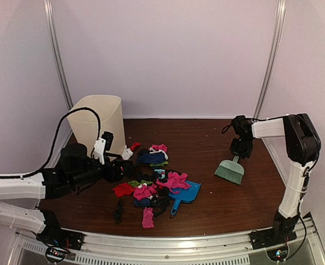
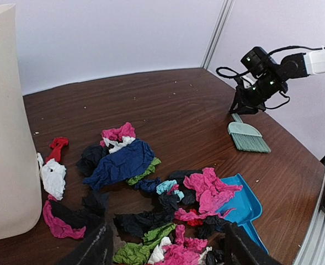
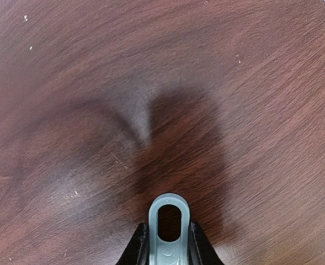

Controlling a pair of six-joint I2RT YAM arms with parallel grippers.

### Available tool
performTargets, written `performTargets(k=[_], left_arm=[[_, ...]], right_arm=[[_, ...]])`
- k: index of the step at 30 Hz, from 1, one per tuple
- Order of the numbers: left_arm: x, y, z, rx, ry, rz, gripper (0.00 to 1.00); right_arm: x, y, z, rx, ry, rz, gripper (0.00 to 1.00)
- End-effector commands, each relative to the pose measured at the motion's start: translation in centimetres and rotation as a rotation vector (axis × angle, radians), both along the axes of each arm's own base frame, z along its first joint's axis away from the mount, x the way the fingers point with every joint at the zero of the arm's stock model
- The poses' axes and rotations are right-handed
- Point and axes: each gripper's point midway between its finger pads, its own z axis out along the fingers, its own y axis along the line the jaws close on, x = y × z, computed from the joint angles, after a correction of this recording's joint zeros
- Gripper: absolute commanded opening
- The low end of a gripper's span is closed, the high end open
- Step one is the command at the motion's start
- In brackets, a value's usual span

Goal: Sweep away the paper scraps from the table
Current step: Pick up the broom from the center of the board, then pass from the right arm to the left

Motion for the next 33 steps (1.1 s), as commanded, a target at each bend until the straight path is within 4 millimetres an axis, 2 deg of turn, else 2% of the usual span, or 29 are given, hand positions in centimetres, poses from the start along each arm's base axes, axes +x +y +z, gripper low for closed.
performTargets(k=[1,7,13,24,33], left_arm=[[0.2,-1.1,1.6,-0.042,-0.047,-0.033,0.71],[0.0,-2.4,1.7,-0.052,-0.037,-0.088,0.71],[-0.6,-4.5,2.0,-0.073,-0.021,-0.182,0.71],[-0.7,-8.3,2.3,-0.064,0.001,-0.278,0.71],[-1.0,-12.5,4.4,-0.072,-0.035,-0.361,0.71]], right_arm=[[-1.4,0.5,-2.1,0.001,0.079,0.037,0.13],[-0.6,2.0,-0.5,0.075,0.02,0.101,0.0],[-1.0,3.6,2.0,0.141,-0.05,0.152,0.0],[-2.8,6.0,7.5,0.26,-0.215,0.217,0.0],[-5.6,8.5,11.9,0.372,-0.337,0.284,0.0]])
